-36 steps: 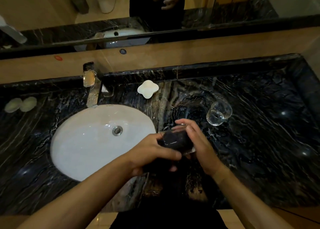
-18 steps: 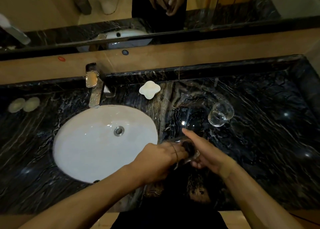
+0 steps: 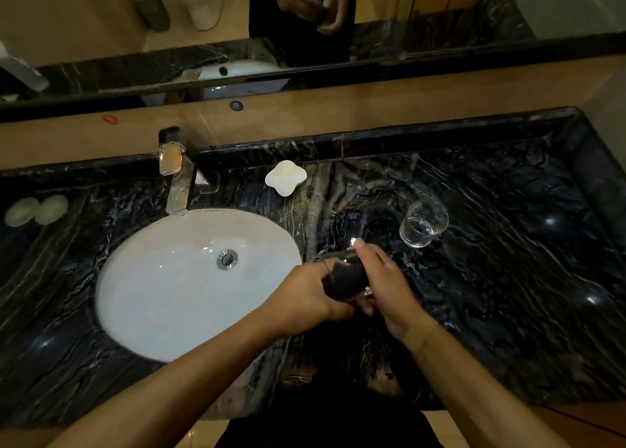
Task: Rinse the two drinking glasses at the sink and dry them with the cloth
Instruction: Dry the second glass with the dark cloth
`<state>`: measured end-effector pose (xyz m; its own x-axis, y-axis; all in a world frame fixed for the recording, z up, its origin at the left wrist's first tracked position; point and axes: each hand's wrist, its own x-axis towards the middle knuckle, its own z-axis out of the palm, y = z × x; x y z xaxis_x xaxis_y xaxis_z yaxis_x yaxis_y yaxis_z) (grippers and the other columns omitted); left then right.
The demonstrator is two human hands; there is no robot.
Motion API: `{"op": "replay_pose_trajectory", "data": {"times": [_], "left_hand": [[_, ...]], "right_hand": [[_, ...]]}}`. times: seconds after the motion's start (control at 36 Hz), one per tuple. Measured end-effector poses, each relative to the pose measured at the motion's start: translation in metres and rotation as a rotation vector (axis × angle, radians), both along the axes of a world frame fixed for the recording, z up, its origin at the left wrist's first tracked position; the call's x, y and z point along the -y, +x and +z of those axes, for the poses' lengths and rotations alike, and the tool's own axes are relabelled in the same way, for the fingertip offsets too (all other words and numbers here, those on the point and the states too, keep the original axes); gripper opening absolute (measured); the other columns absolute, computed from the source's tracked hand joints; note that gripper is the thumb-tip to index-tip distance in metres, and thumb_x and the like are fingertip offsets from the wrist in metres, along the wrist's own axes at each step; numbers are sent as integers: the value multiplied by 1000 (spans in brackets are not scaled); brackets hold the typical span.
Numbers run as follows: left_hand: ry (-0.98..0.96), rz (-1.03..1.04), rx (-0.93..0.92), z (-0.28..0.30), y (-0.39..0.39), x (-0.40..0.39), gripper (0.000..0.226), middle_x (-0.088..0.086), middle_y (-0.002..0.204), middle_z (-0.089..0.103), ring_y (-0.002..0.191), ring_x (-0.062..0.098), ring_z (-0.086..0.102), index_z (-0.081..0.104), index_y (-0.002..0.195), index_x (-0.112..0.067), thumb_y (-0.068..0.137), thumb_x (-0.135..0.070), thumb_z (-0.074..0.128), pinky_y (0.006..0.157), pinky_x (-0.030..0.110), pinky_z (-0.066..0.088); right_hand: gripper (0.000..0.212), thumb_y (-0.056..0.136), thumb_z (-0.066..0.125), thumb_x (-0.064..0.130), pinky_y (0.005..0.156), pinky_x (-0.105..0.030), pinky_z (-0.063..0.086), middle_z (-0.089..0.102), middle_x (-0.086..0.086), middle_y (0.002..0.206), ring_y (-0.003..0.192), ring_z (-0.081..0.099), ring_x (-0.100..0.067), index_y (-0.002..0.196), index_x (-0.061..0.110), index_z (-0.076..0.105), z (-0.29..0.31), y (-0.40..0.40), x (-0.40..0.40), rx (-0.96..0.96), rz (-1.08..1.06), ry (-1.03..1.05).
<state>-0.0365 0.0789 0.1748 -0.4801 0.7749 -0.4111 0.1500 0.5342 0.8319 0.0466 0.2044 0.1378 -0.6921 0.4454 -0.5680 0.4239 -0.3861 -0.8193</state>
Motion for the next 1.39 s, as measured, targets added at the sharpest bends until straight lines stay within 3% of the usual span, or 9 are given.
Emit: {"op": "replay_pose_trajectory", "data": {"times": [0.19, 0.39, 0.53, 0.78, 0.89, 1.08, 1.19, 1.28, 1.39], "left_hand": [[2, -595, -809, -18, -7, 14, 38, -12, 121, 67, 105, 16, 65, 53, 126, -41, 89, -36, 55, 65, 34, 57], [4, 166, 687, 5, -8, 12, 37, 6, 87, 75, 70, 20, 71, 70, 107, -14, 81, 13, 70, 62, 34, 61], [51, 340, 966, 6, -5, 11, 38, 15, 108, 74, 92, 28, 73, 73, 109, -12, 76, 7, 73, 71, 41, 62], [115, -453, -716, -23, 9, 18, 42, -13, 118, 70, 102, 13, 68, 58, 123, -41, 82, -31, 54, 64, 33, 60], [148, -640, -927, -33, 4, 28, 45, -11, 125, 67, 103, 14, 68, 61, 124, -36, 82, -29, 45, 51, 26, 55], [56, 196, 619, -2, 1, 16, 40, 9, 93, 75, 75, 24, 70, 70, 112, -14, 80, 9, 72, 70, 38, 61], [73, 349, 981, 9, 0, 14, 44, 18, 110, 72, 94, 31, 72, 69, 115, -11, 76, 7, 72, 67, 38, 63], [77, 259, 746, 5, 6, 11, 47, 14, 99, 74, 84, 28, 69, 71, 112, -14, 73, 10, 76, 76, 41, 60], [89, -292, -421, -14, 9, 16, 52, -10, 114, 72, 99, 14, 69, 56, 120, -41, 76, -19, 72, 76, 35, 60]], "right_hand": [[56, 90, 49, 71, 37, -18, 35, 61, 1, 59, 47, 49, -14, 88, 19, 68, 4, 9, -15, 240, 289, -285], [35, 94, 47, 52, 86, -29, 55, 67, -5, 119, 108, 66, -21, 120, 33, 62, -11, 20, -3, -240, 178, 75], [38, 90, 51, 50, 86, -20, 52, 68, 4, 108, 99, 66, -9, 118, 25, 59, -15, 20, 0, -383, 152, 266], [45, 98, 51, 49, 35, -19, 33, 65, -6, 65, 47, 58, -18, 95, 8, 72, -5, 12, -8, 112, 178, -170], [48, 92, 51, 63, 38, -18, 31, 64, -1, 63, 49, 61, -19, 92, 20, 70, -2, 17, -15, 214, 351, -263], [39, 89, 54, 52, 63, -23, 49, 67, -1, 112, 93, 64, -15, 122, 32, 58, -13, 28, -2, -276, 215, 49], [39, 90, 52, 47, 84, -23, 52, 66, 3, 108, 98, 65, -16, 122, 26, 56, -16, 30, 1, -408, 188, 208], [27, 90, 51, 47, 65, -18, 50, 67, 10, 92, 79, 63, -4, 104, 25, 62, -12, 21, 3, -323, 93, 235], [37, 98, 53, 51, 34, -17, 27, 58, -3, 69, 43, 50, -10, 98, 16, 67, -4, 18, -1, -9, 92, -97]]}}
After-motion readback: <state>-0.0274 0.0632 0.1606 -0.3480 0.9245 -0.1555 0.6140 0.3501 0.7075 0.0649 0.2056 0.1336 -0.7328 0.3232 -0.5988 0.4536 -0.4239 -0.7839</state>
